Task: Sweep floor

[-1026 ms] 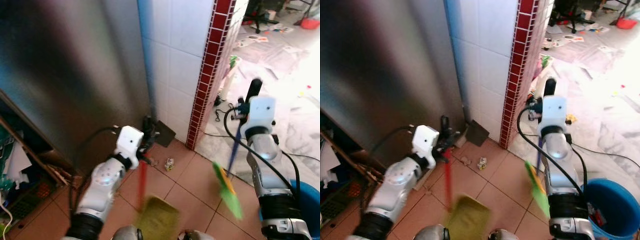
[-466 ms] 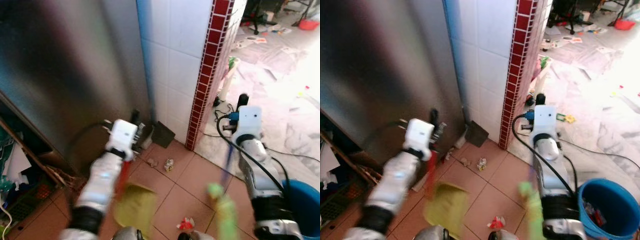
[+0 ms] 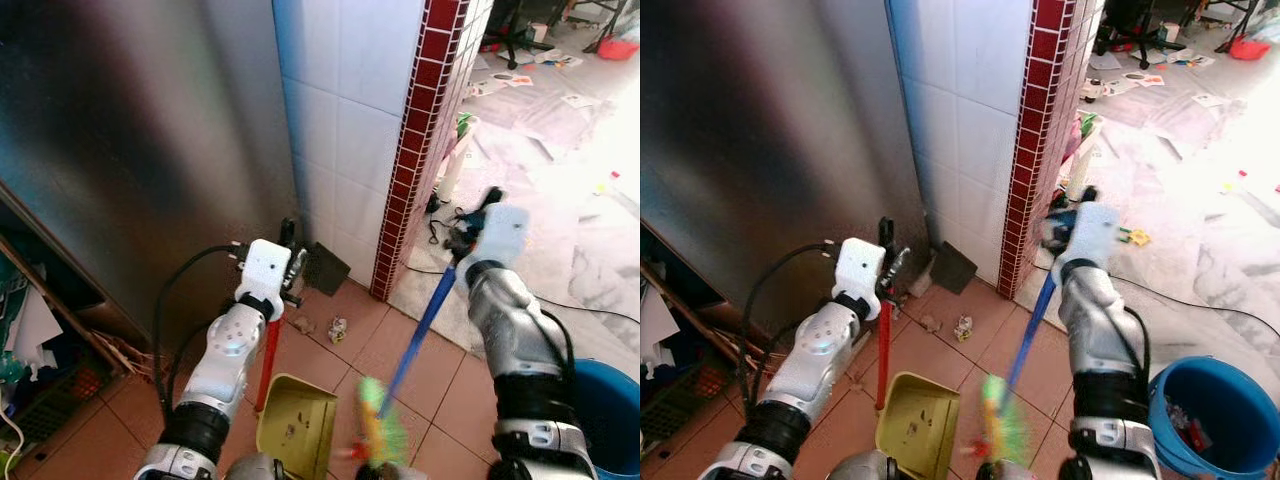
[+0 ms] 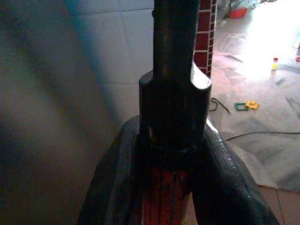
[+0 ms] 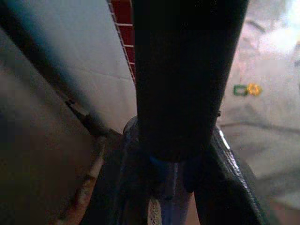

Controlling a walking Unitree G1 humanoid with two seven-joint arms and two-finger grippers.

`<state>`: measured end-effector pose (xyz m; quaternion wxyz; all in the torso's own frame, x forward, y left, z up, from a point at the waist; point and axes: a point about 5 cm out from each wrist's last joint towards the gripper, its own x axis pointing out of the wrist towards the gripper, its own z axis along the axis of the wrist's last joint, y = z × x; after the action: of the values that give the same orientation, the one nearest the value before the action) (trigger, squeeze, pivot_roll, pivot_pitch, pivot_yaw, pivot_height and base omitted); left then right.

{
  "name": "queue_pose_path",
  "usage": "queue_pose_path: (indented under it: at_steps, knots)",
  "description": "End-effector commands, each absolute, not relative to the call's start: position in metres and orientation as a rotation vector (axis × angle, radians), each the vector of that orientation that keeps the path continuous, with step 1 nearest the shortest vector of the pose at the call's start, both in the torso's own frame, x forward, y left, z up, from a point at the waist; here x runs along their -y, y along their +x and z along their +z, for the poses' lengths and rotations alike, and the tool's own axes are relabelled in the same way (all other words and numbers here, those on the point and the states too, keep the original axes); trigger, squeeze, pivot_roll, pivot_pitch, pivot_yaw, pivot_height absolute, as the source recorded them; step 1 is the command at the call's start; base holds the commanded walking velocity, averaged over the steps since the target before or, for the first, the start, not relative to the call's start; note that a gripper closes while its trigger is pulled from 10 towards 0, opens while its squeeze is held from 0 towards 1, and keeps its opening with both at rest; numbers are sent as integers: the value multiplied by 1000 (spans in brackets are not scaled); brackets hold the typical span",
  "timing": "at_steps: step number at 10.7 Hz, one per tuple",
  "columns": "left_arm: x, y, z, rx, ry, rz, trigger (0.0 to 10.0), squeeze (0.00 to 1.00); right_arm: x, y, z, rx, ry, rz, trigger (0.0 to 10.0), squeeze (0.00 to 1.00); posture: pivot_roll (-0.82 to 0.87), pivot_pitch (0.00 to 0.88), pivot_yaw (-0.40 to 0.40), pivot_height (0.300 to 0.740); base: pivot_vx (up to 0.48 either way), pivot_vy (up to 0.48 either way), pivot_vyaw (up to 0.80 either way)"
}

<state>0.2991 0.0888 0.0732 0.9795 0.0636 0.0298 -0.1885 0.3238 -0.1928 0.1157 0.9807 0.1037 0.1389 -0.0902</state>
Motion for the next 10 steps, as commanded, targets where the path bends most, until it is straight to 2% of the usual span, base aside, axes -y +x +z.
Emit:
queue_pose_path:
  at_steps: [1,3,5,6,10]
  knots:
    - [-87,301,74,-51,160,-385,10000,0,183,329,125,-267,358,-174,10000,0,-87,0,41,740,0,0,0]
    - [-89,303,72,-49,189,-339,10000,0,183,332,129,-267,431,-216,10000,0,-92,0,42,740,0,0,0]
    - [-89,304,71,-50,197,-338,10000,0,175,338,149,-217,694,-198,10000,0,-94,0,47,740,0,0,0]
    - [-89,305,71,-48,200,-339,10000,0,170,342,167,-144,742,-144,10000,0,-95,0,51,740,0,0,0]
    - [-93,309,77,-22,140,-305,10000,0,167,343,217,116,561,61,10000,0,-93,0,42,740,0,0,0]
